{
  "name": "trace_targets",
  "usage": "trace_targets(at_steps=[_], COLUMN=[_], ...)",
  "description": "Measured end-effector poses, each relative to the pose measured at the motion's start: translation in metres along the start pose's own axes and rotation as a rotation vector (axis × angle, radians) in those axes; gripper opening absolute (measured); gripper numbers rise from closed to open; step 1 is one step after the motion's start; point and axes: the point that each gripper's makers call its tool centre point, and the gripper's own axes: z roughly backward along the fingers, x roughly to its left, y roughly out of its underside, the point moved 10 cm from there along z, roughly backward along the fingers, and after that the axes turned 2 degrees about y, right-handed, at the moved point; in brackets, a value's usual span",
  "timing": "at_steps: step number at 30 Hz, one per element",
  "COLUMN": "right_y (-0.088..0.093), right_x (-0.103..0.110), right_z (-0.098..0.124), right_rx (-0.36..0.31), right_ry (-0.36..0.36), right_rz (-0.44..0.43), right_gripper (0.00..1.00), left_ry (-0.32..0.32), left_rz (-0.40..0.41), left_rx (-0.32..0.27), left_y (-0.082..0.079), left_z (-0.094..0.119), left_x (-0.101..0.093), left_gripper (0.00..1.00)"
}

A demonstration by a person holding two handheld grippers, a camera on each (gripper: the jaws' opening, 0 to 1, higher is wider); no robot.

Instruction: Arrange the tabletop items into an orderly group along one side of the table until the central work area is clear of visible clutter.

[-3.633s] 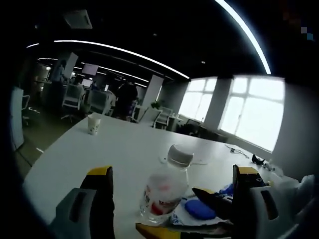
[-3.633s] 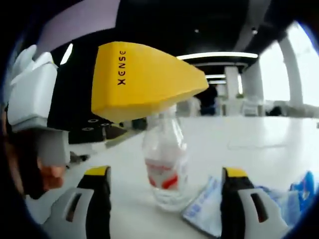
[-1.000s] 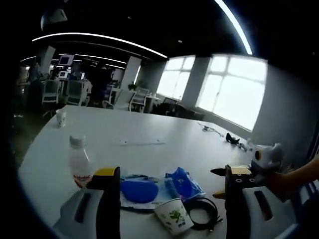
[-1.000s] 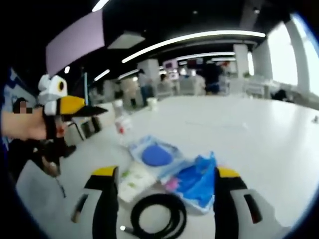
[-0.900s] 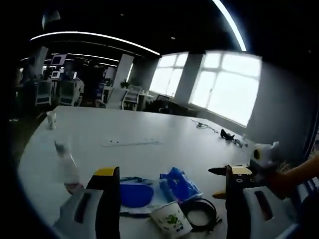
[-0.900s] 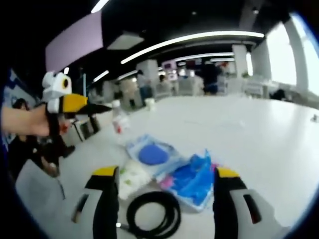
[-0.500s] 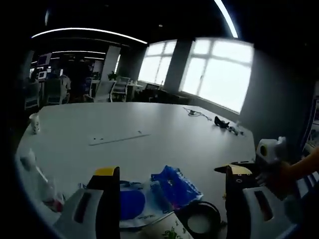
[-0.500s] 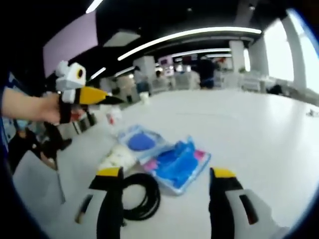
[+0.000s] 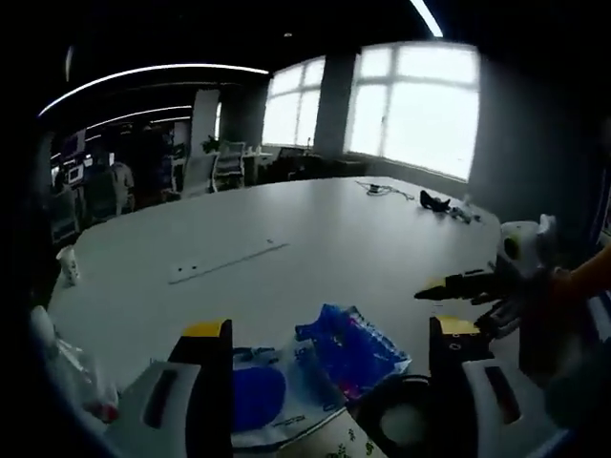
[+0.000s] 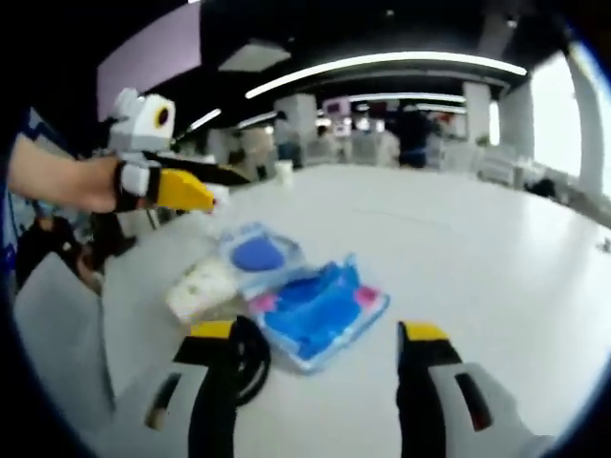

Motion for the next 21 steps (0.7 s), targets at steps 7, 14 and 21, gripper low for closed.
trace_targets(at_steps=[7,14,21], right_y=[0.002,0.004,0.009], right_x=[-0.002,-0.006,-0.010], right_z=[-0.009,-0.013,-0.017], right_rx=[0.016,0.021,0.035], right_ry=[-0.040,-0.057,-0.086], right_rz=[0.067,0.127,0.134], right_gripper=[0.61,0.55,0.55], left_ry=[-0.023,-0.019,0.007], left_rz=[-0.004,-0.127,-0.139], left_rx=[-0.045,0.055,0.109], left_y=[-0.020,-0.028,-0.023], left_z=[-0.013,-0.041,-0.064], left_x=[0.014,0.028,0.034], left_gripper=[0.81,0.76,0.75])
